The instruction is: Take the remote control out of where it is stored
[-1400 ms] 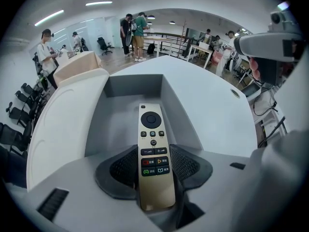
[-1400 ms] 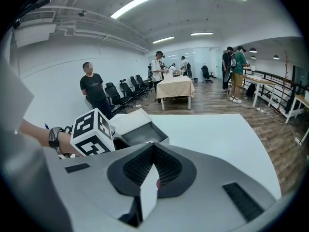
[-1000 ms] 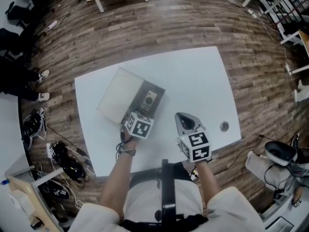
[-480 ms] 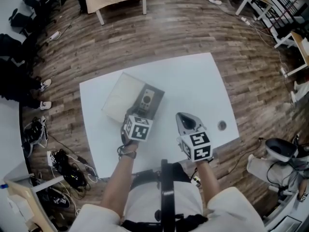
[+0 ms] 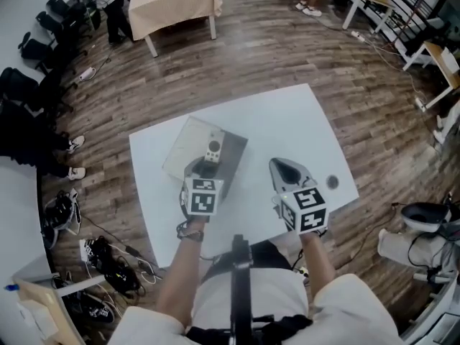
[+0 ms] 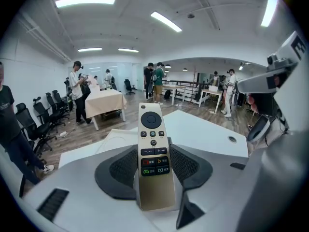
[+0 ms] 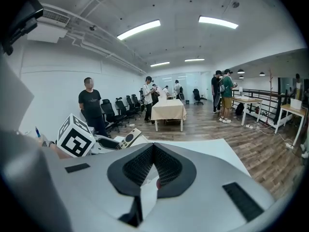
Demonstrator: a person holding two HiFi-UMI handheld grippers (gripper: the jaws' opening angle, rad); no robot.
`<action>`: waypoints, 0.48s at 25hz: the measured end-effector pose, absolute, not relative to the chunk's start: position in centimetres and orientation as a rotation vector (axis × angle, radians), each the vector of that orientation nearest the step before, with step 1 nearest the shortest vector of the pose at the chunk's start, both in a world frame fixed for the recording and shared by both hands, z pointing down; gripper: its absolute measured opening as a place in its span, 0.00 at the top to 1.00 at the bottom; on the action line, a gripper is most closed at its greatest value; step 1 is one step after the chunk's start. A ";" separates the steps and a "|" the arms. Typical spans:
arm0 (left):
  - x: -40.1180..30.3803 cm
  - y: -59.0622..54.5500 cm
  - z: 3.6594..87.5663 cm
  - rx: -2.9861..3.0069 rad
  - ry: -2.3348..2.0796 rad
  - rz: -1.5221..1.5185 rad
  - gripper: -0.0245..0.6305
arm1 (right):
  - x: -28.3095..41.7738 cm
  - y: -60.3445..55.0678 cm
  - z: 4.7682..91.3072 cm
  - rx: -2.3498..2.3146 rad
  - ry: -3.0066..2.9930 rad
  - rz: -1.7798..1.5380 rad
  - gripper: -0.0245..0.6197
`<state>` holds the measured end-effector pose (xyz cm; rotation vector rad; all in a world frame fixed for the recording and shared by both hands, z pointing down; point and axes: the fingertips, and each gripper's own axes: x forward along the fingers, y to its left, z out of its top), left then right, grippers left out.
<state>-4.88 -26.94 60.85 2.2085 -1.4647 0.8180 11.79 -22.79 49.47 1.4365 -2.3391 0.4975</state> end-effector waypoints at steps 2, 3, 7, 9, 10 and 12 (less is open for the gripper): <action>-5.0 -26.6 59.0 2.235 -1.484 0.769 0.65 | 11.8 -22.5 48.2 1.450 -2.352 0.462 0.96; -5.0 -26.4 58.1 2.250 -1.493 0.745 0.65 | 11.6 -22.4 47.7 1.454 -2.359 0.443 0.96; -5.5 -25.5 54.3 2.311 -1.542 0.656 0.65 | 11.0 -21.7 45.4 1.464 -2.385 0.364 0.96; -5.8 -25.0 52.4 2.342 -1.561 0.610 0.65 | 10.5 -21.2 44.2 1.470 -2.399 0.326 0.96; -5.9 -24.7 51.5 2.359 -1.569 0.588 0.65 | 10.2 -21.0 43.5 1.472 -2.407 0.306 0.96; -6.3 -24.3 49.6 2.391 -1.587 0.545 0.65 | 9.5 -20.5 42.0 1.476 -2.424 0.262 0.96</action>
